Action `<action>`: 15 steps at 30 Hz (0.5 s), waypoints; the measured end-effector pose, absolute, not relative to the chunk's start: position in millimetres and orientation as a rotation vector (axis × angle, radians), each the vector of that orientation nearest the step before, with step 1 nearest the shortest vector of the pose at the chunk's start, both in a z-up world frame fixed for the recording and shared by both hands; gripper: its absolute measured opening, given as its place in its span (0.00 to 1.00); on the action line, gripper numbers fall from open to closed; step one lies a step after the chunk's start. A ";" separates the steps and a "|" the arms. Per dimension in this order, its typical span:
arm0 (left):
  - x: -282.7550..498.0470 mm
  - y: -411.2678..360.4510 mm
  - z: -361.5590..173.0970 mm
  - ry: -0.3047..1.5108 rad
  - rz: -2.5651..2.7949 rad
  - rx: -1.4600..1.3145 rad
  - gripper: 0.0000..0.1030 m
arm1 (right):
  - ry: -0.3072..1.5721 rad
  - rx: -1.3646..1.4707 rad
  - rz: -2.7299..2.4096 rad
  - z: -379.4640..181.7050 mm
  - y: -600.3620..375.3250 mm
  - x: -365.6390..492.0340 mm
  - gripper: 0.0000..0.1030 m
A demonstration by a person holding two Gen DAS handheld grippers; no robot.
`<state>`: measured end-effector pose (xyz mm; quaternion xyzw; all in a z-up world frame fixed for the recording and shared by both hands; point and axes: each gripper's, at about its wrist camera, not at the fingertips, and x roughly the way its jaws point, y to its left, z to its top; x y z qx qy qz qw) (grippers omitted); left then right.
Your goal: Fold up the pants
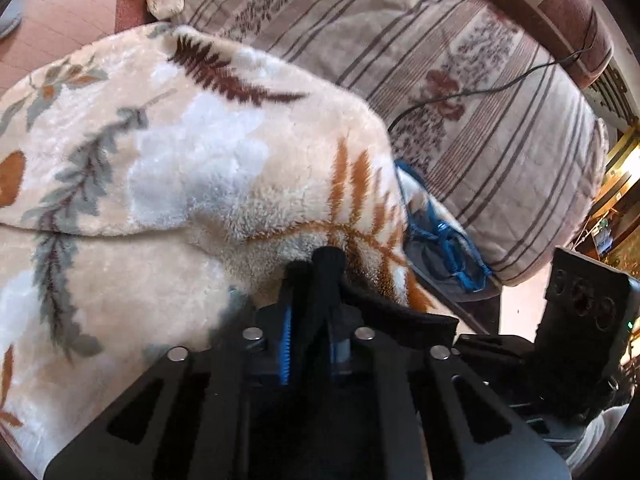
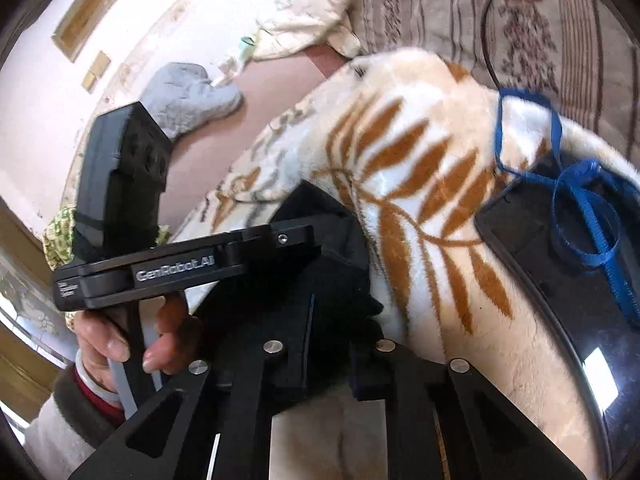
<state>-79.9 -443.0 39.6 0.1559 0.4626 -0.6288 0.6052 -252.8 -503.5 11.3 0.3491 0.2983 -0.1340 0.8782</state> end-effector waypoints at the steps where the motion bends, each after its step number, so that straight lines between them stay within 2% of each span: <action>1: -78.6 -439.1 44.0 1.063 -1.455 0.349 0.10 | 0.615 0.688 -0.272 20.6 -497.2 -252.7 0.10; 15: -65.6 -371.5 112.0 0.947 -1.425 0.241 0.10 | 0.542 0.517 -0.160 86.7 -445.3 -247.8 0.08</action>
